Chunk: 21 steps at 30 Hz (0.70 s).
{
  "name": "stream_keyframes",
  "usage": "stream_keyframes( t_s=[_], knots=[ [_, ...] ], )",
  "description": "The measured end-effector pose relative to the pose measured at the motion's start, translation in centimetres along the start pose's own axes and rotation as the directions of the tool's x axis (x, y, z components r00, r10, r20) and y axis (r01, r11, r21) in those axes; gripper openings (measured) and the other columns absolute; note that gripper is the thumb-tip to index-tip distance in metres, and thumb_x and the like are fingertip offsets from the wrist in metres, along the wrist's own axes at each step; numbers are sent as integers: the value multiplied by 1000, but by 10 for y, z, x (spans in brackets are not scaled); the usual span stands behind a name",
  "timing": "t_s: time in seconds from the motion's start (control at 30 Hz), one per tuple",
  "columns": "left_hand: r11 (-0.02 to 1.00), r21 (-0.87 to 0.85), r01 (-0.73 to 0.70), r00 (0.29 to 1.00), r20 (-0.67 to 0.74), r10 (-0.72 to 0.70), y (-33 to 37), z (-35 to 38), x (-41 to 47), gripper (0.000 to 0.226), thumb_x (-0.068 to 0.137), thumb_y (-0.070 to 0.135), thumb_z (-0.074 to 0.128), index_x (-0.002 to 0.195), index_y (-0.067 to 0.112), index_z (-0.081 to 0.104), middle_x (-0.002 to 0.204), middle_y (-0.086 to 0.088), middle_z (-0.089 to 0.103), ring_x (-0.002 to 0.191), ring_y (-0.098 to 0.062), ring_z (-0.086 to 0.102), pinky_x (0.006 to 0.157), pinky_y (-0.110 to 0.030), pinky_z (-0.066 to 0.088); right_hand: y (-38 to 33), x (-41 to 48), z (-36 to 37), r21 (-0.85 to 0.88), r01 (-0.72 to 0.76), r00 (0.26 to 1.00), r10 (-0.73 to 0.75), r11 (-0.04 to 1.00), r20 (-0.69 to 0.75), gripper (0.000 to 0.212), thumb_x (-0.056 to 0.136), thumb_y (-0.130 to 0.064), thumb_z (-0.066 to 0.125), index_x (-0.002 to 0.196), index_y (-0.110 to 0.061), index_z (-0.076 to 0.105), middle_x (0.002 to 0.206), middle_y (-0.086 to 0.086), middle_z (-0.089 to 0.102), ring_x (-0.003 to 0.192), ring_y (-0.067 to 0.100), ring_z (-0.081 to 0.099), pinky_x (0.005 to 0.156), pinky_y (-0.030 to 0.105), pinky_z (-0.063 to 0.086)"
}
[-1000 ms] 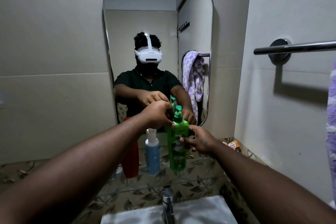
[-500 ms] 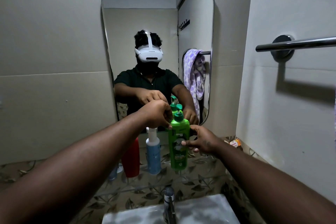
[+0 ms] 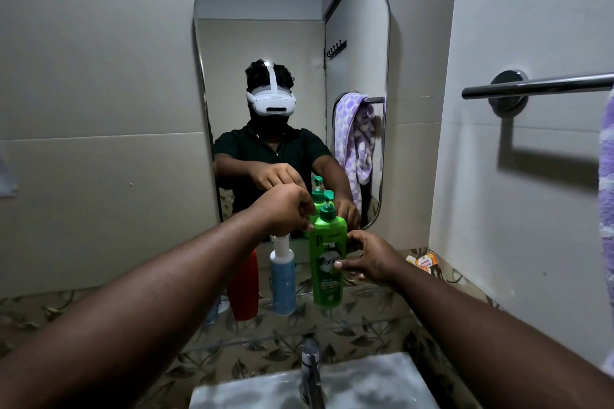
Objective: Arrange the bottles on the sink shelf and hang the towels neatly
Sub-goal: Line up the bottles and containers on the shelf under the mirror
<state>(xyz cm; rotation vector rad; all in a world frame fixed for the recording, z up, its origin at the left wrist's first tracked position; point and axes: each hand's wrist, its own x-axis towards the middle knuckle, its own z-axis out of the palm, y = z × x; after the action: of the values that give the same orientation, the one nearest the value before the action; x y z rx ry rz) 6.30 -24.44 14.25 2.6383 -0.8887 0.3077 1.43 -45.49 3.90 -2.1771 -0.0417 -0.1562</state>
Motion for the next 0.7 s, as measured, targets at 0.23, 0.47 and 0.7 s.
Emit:
stream_keyframes(
  t_s=[0.23, 0.47, 0.7],
  knots=[
    [996, 83, 9, 996, -90, -2, 11, 15, -4, 38, 81, 25, 86, 117, 19, 75, 110, 0, 75, 96, -14, 68, 80, -33, 61, -12, 1, 8, -63, 10, 996, -15, 998, -92, 56, 80, -26, 83, 129, -19, 57, 126, 5, 68, 99, 28, 71, 87, 53, 59],
    [976, 197, 90, 967, -252, -39, 13, -7, -32, 20, 83, 18, 78, 101, 20, 69, 97, -1, 70, 93, -26, 66, 74, -39, 55, -5, -12, 10, -50, -72, 980, 61, 996, -187, 57, 73, -18, 87, 119, -27, 57, 119, -2, 67, 104, 20, 65, 89, 45, 58],
    [963, 268, -29, 706, -676, 209, 45, -2, -101, 8, 80, 14, 54, 87, 18, 52, 81, -3, 50, 74, -31, 50, 64, -43, 36, -11, -51, 12, -23, -124, 766, 81, 992, -638, 25, 72, -18, 57, 89, -29, 43, 92, -6, 57, 76, 23, 52, 61, 33, 38]
  ],
)
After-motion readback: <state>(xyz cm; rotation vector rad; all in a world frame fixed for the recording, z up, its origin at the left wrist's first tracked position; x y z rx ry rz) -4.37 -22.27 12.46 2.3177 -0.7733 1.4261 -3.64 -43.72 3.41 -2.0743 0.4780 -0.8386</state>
